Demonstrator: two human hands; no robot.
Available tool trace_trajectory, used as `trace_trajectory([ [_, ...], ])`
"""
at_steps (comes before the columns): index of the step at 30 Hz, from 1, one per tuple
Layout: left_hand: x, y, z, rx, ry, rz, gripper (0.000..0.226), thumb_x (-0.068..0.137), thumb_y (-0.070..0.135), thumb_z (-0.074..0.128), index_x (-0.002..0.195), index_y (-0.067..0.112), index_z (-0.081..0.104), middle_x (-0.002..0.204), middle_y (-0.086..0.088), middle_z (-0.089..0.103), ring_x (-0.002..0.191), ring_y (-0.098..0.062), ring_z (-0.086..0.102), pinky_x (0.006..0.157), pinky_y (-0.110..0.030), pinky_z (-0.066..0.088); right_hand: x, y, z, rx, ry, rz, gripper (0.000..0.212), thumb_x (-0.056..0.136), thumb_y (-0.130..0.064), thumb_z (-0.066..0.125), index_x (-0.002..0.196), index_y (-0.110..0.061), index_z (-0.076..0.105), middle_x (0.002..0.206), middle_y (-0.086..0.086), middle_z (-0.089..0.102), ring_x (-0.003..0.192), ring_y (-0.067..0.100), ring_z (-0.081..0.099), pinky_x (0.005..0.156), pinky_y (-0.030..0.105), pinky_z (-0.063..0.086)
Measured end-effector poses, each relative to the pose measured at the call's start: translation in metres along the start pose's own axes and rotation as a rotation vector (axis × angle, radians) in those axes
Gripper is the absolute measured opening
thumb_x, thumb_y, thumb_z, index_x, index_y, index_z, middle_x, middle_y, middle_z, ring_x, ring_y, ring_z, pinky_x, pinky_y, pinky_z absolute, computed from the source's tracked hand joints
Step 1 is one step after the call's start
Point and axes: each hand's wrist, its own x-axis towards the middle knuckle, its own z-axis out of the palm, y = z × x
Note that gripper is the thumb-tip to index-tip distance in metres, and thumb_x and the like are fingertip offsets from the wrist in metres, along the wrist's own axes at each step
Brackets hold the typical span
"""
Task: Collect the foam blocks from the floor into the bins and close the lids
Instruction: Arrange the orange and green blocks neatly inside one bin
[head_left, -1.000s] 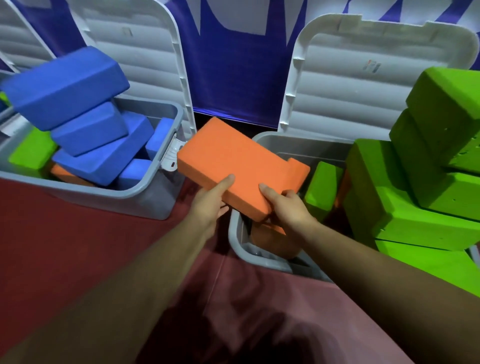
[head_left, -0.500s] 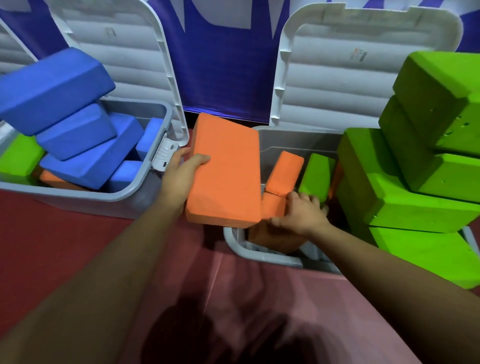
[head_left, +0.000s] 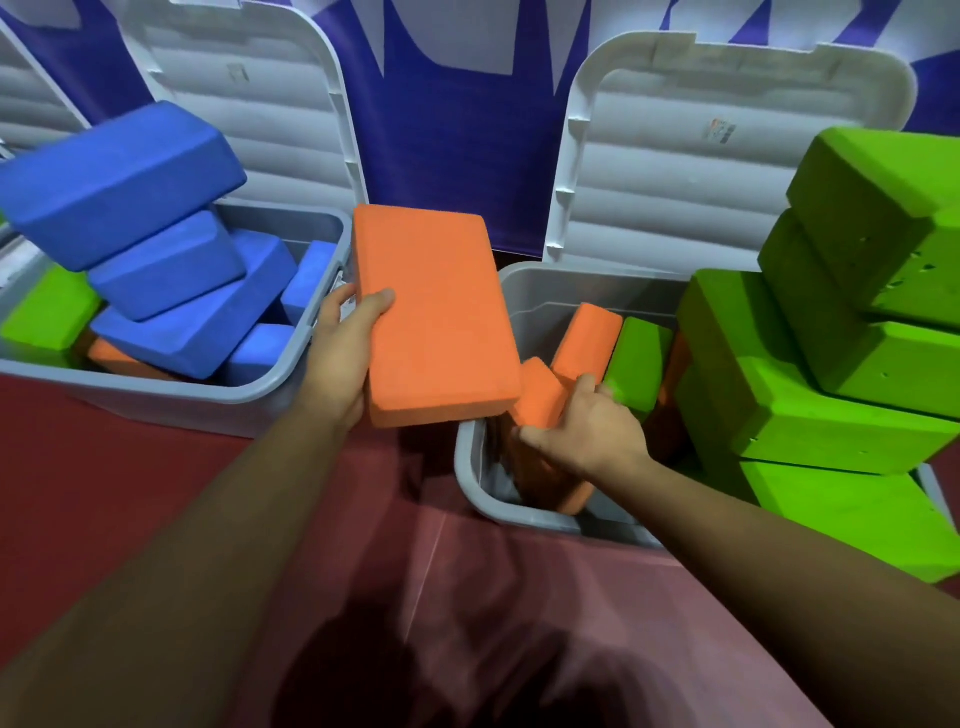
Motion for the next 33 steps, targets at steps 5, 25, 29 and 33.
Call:
trace_trajectory([
  [5,0.001,-0.004,0.002,-0.076,0.014,0.046,0.060,0.084,0.035,0.073,0.137,0.024,0.046,0.118,0.004,0.069,0.104,-0.013,0.070,0.095,-0.042,0.054,0.001,-0.002,0.016,0.061,-0.061,0.081,0.088,0.074,-0.078,0.060,0.121,-0.009,0.034,0.123,0.020,0.060,0.112,0.040,0.060,0.088,0.042,0.048],
  [25,-0.005,-0.038,0.064,-0.173,-0.036,-0.125,0.066,0.084,0.046,0.068,0.136,0.018,0.038,0.123,-0.005,0.064,0.104,-0.020,0.067,0.073,-0.039,0.058,-0.002,-0.008,-0.051,1.406,-0.004,0.101,0.060,0.090,-0.069,0.046,0.120,-0.019,0.059,0.100,0.006,0.069,0.082,0.017,0.066,0.078,0.034,0.055],
  [29,-0.017,-0.052,0.088,-0.203,-0.249,-0.274,0.049,0.093,0.051,0.058,0.129,0.019,0.047,0.125,-0.010,0.065,0.105,-0.025,0.068,0.085,-0.050,0.057,-0.002,-0.010,-0.083,1.018,0.350,-0.034,0.077,0.079,-0.049,0.074,0.138,-0.016,0.037,0.124,0.001,0.055,0.115,0.017,0.058,0.102,0.039,0.048],
  [33,-0.022,-0.068,0.079,0.652,-0.525,0.081,0.074,0.080,0.081,0.046,0.130,0.026,0.053,0.124,-0.001,0.060,0.113,-0.019,0.060,0.105,-0.039,0.044,-0.013,-0.009,-0.126,0.715,0.617,-0.208,0.081,0.078,-0.050,0.069,0.147,-0.027,0.033,0.133,0.006,0.051,0.118,0.018,0.054,0.103,0.034,0.043],
])
